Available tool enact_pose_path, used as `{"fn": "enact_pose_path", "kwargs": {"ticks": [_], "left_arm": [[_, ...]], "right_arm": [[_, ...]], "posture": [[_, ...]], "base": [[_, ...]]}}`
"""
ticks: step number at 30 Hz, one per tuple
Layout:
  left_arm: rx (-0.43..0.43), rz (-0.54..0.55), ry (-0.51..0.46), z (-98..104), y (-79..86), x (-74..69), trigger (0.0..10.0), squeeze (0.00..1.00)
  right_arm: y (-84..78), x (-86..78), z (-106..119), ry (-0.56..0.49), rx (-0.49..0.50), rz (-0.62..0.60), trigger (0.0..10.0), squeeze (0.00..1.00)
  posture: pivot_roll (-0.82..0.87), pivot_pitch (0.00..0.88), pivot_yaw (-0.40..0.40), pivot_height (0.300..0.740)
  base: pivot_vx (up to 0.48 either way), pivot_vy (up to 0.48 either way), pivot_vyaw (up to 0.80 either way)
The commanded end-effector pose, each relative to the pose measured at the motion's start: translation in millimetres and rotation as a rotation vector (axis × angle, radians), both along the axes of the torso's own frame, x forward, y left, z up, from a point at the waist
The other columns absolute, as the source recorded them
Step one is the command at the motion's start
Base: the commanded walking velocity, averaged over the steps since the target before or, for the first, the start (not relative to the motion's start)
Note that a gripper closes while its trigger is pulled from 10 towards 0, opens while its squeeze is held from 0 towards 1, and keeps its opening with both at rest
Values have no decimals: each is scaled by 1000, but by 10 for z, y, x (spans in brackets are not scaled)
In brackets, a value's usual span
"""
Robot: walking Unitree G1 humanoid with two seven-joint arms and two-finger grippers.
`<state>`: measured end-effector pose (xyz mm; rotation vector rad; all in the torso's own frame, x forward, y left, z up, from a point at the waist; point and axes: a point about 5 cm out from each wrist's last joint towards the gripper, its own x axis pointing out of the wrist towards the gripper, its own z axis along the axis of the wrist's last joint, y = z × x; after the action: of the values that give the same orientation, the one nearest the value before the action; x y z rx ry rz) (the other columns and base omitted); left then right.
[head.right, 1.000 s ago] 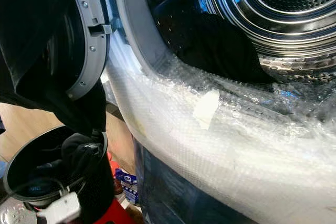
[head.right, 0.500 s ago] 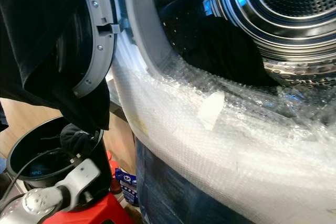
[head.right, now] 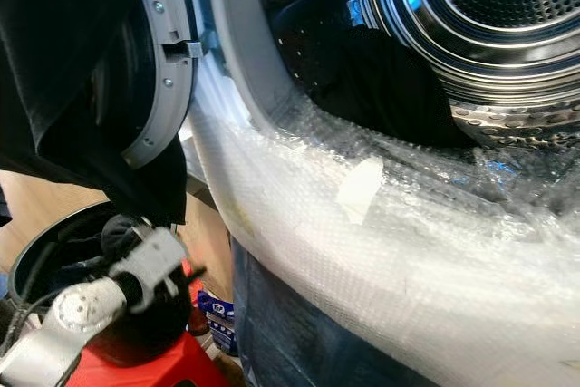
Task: Clothes washing
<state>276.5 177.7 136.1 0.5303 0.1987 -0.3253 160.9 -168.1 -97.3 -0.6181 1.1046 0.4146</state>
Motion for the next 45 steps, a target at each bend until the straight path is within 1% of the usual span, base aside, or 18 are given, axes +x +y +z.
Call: {"fn": "enact_pose_path", "kwargs": {"ticks": [1,4,9,11,12,14,15,16,18,20,21,23,24,25,31,33,42,45], "left_arm": [[-29,111,34,-20,127,-58,10000,0],[-71,177,93,-98,221,-129,10000,0],[-133,381,170,-242,538,-251,10000,0],[-182,460,198,-264,693,-316,10000,0],[-182,460,198,-264,693,-316,10000,0],[-189,513,210,-263,827,-370,10000,0],[-237,546,210,-252,903,-393,10000,0],[-277,559,208,-244,925,-400,10000,1000],[-402,590,200,-231,1011,-403,10000,1000],[-439,592,196,-227,1035,-402,10000,1000],[-513,560,186,-210,1036,-384,10000,1000],[-572,436,221,-197,986,-373,10000,1000],[-572,436,221,-197,986,-373,10000,1000],[-566,346,249,-201,955,-384,10000,1000],[-590,331,254,-214,1074,-342,10000,1000],[-570,325,279,-250,1175,-329,10000,1000],[-464,261,335,-353,1291,-321,10000,1000],[-504,215,320,-370,1287,-307,10000,1000]], "right_arm": [[10,-8,-4,6,7,-9,10000,0],[9,-10,-5,7,6,-6,10000,0],[4,-11,-5,7,2,-2,10000,0],[0,-11,-5,6,0,-1,10000,0],[0,-11,-5,6,0,-1,10000,0],[-5,-10,-4,5,0,-2,10000,0],[-9,-10,-3,5,-1,-2,10000,0],[-11,-10,-3,5,-1,-1,10000,0],[-12,-8,-3,6,-1,1,10000,0],[-12,-8,-2,7,-1,2,10000,0],[-13,-8,-2,7,-1,3,10000,0],[-12,-4,-1,7,-1,6,10000,0],[-12,-4,-1,7,-1,6,10000,0],[-10,-1,0,5,-2,8,10000,0],[-6,7,3,1,-3,7,10000,0],[-1,12,5,0,-2,8,10000,0],[12,24,9,-3,2,2,10000,0],[17,28,10,-2,3,5,10000,0]], "posture": [[222,0,5,740],[225,0,2,740],[228,0,0,740],[226,0,-1,740],[226,0,-1,740],[227,0,-3,740],[229,0,-8,740],[229,0,-8,740],[235,0,-12,740],[233,0,-15,740],[233,0,-15,740],[234,0,-21,740],[234,0,-21,740],[230,0,-21,740],[229,0,-25,740],[226,0,-24,740],[225,0,-26,740],[223,0,-26,740]], "base": [[0,0,0],[0,0,0],[0,0,0],[0,0,0],[0,0,0],[0,0,0],[0,0,0],[0,0,0],[0,0,0],[0,0,0],[0,0,0],[0,0,0],[0,0,0],[0,0,0],[0,0,0],[0,0,0],[0,0,0],[0,0,0]]}}
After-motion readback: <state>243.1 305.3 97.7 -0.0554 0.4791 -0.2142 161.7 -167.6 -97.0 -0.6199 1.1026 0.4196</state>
